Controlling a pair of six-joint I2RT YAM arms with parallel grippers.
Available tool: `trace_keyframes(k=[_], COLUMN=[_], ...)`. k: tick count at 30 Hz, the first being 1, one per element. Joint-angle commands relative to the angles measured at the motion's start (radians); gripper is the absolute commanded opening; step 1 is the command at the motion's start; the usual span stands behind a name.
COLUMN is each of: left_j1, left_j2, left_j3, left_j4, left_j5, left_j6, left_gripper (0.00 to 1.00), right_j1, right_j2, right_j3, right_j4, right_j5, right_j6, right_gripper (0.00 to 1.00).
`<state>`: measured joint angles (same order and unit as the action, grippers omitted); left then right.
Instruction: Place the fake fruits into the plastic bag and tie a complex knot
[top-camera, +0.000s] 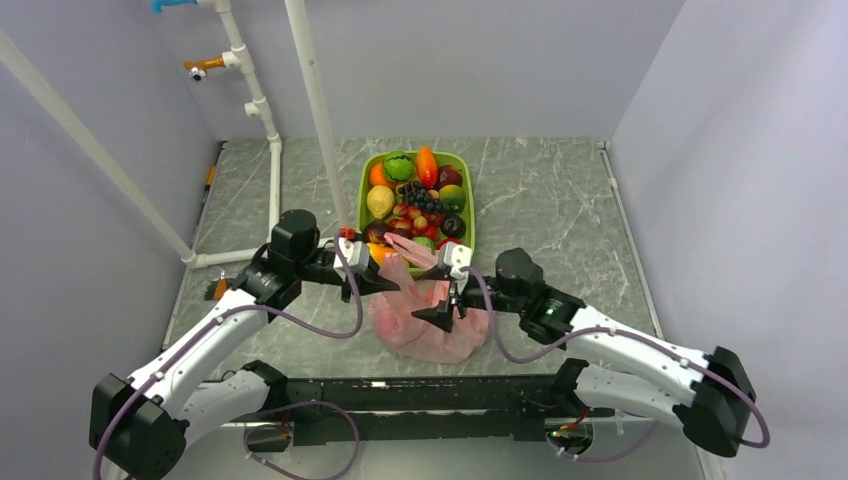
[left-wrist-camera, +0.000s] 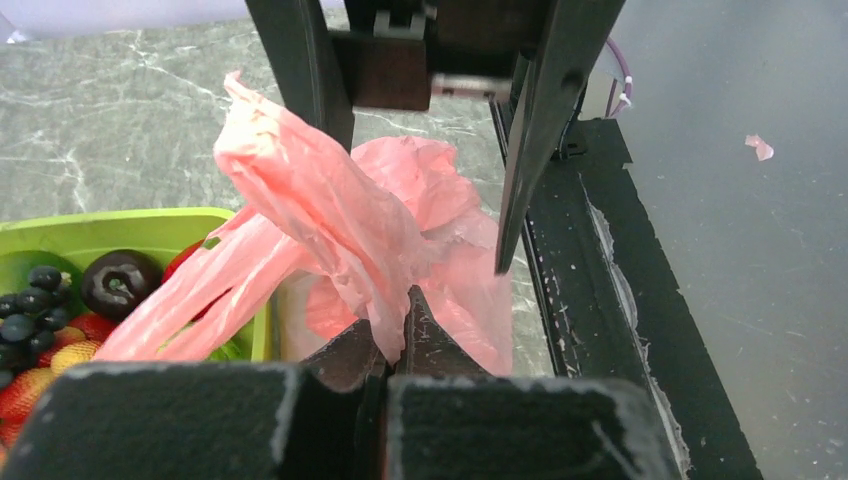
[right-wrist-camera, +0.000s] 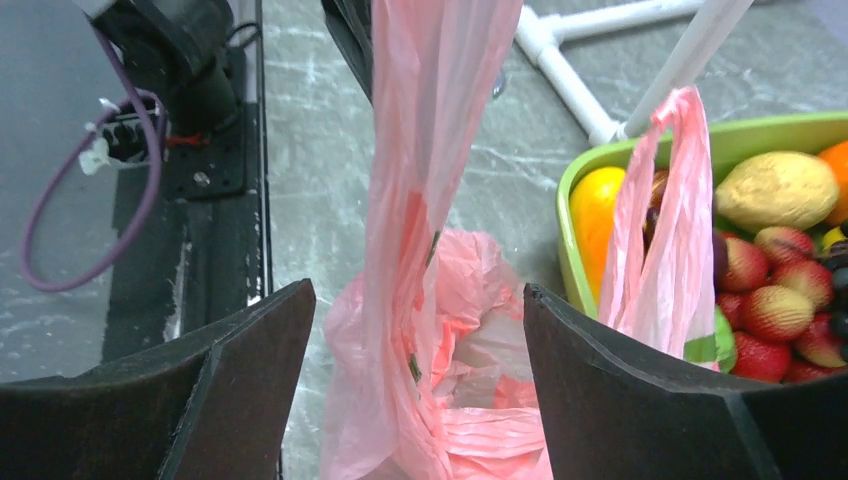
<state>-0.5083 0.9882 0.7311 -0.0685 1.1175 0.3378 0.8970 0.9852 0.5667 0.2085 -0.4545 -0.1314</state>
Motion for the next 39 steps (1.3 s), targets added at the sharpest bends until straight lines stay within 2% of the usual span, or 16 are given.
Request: trace_keyframes(k=[1,3,5,9,12,17,22,26,31,33,34,39], left_j1=[0.009,0.009,0.008,0.008,0.009,0.008,0.008,0.009,0.009,0.008,0.009,0.006], left_j2=[-0.011,-0.007,-0.001,0.042,0.076,0.127,0.166,0.187,0.235,0.259,0.274,0.369], left_j3=[0.071,0.087,0.11,0.169,0.211,0.263,0.298,0.322,0.387,0.419,0.432,0.553], left_j4=[-0.149,-0.2,-0.244,-0.348,-0.406,-0.486,-0.522,-0.554,-0.652,-0.705,-0.724,-0.864], left_j5=[0.011,0.014,0.015,0.023,0.022,0.026,0.025,0.026,0.001,-0.03,-0.05,-0.103], left_j6=[0.162,0.225,0.282,0.385,0.444,0.553,0.596,0.633,0.704,0.746,0.761,0.849], left_gripper=[0.0,0.0,0.0,0.0,0.0,0.0,0.0,0.0,0.0,0.0,0.0,0.0], right_j1=[-0.002,-0.014,-0.079,-0.322,-0.424,-0.452,-0.452,-0.437,-0.436,-0.436,-0.435,-0.42], right_j2=[-0.09,-0.12,-0.128,-0.048,0.059,0.208,0.309,0.37,0.456,0.458,0.449,0.358], right_j3=[0.102,0.137,0.16,0.222,0.277,0.349,0.402,0.404,0.388,0.377,0.368,0.341], right_j4=[-0.265,-0.321,-0.341,-0.397,-0.436,-0.472,-0.474,-0.419,-0.407,-0.4,-0.386,-0.338], right_j5=[0.006,0.057,0.088,-0.088,-0.225,-0.392,-0.504,-0.488,-0.448,-0.44,-0.438,-0.4], right_j6=[-0.013,0.012,0.036,0.045,0.034,-0.033,-0.039,-0.016,-0.07,-0.077,-0.066,0.036], right_gripper=[0.79,0.81,0.84,0.87,0.95,0.97,1.0,0.99,0.9,0.84,0.73,0.03])
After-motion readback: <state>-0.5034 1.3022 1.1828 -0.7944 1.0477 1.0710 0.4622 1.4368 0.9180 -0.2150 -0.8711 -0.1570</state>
